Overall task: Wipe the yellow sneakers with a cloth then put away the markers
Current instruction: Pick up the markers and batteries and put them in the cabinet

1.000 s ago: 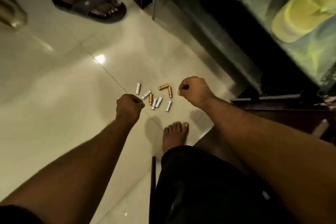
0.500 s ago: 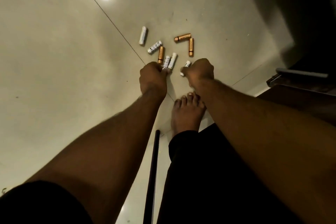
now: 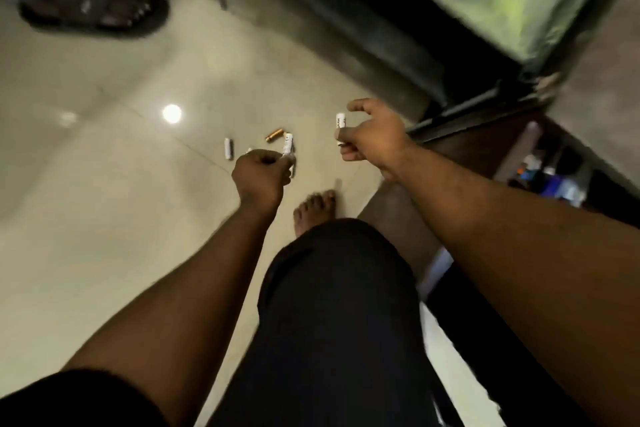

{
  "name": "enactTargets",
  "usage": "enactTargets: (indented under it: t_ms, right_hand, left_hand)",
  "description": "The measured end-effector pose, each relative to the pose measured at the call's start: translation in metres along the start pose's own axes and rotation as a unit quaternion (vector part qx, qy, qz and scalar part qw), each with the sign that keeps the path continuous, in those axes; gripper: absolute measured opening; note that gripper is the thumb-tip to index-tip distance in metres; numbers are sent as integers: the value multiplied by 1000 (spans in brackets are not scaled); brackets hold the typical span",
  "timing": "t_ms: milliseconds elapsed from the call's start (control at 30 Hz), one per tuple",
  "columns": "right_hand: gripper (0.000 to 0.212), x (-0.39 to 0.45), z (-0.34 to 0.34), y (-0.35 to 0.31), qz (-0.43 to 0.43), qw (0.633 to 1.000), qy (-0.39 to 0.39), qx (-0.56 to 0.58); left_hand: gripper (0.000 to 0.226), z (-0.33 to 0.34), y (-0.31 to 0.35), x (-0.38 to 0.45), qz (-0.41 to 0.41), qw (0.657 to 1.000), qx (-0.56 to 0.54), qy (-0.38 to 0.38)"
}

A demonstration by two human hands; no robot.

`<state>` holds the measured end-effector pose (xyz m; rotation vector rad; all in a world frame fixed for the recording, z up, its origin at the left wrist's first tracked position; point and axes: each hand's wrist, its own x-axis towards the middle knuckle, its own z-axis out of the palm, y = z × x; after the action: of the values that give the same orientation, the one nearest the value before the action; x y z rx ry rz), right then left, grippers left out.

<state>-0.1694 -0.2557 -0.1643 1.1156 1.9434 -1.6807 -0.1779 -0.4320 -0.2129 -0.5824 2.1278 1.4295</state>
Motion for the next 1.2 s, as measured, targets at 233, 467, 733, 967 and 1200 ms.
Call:
enactTargets:
  t_ms: [233,467,733,967,1200]
  right_hand:
    - [29,-193,-119,-36,-80,983,112,118]
    - [28,-315,-217,23,-101,936,270,202]
    - [27,-299,-297,168,-2,902,293,318]
    - [17,-203,-308,255,50,856,308,412]
    - [12,-127,-327,263,95,843,344,403]
  left_hand:
    - [16,5,169,-126,166,969,22,-181]
    - [16,81,182,-297,99,932,29,-348]
    - [8,211,91,-325,-37,921,121,-369]
    - [7,335,36,-275,10,934,173,-312]
    - [18,415,7,-235,79,942,202,-257]
